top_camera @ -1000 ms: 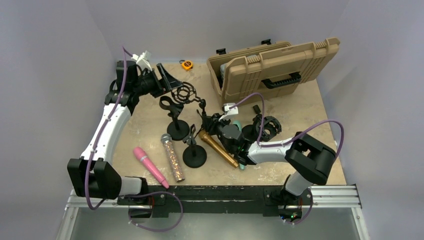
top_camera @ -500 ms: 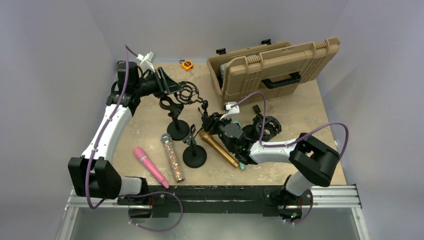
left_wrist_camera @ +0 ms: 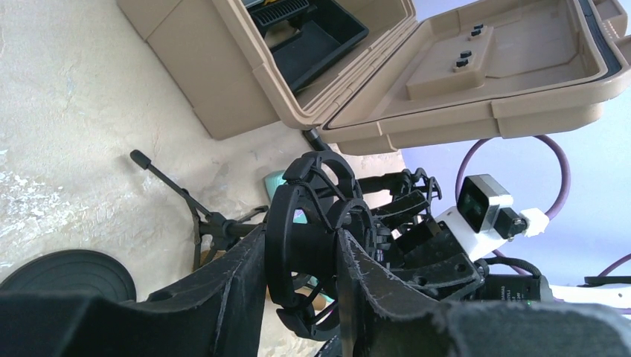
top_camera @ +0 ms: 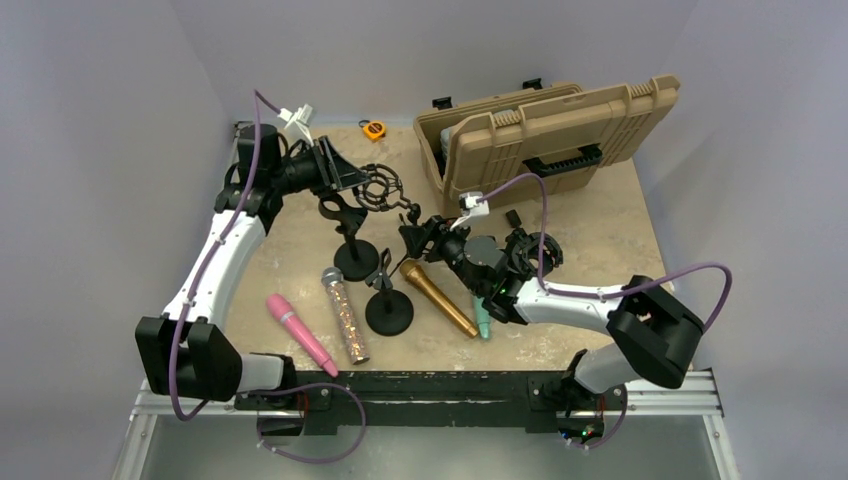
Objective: Remove the microphone from the stand
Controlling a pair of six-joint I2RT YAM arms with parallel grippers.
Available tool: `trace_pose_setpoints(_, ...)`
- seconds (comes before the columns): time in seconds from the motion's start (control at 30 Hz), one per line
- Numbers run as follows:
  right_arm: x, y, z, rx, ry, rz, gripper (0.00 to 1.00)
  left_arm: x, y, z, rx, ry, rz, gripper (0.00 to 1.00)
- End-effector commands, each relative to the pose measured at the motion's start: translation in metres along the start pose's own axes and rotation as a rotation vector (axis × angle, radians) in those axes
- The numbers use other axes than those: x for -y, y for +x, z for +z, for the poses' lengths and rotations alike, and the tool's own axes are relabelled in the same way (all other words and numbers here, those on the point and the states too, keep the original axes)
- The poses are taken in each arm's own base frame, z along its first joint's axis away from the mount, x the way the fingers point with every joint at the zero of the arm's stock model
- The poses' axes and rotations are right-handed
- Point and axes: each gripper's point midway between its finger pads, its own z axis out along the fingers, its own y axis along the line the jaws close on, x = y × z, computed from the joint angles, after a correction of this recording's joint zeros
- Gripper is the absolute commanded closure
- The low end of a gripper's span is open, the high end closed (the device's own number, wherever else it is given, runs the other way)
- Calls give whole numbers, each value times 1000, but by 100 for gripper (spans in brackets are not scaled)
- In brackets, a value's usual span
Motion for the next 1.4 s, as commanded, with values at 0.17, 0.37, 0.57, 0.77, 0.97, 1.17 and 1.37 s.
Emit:
trace_pose_setpoints(0.17,2,11,3,-45,12,13,41,16,-5,-9,35,29,84,71)
trace_pose_setpoints(0.37,9,17,2,-57,37,13,42,16,-5,-10,40,23,85,72)
trace_pose_setpoints(0.57,16,22,6,-65,73,-2,52,15,-5,-10,39,21,84,72)
trace_pose_setpoints(0.77,17,25,4,-69,95,-2,53,16,-5,-10,41,22,87,73)
trace_pose_setpoints(0.97,16,29,8,-70,140,-21,72,15,-5,-11,45,15,88,73)
trace_pose_setpoints(1.17,37,48,15,-68,401,-89,99,13,-6,-11,46,8,84,75)
trace_pose_setpoints(1.37,50,87,11,-84,611,-207,100,12,-5,-10,42,8,78,75)
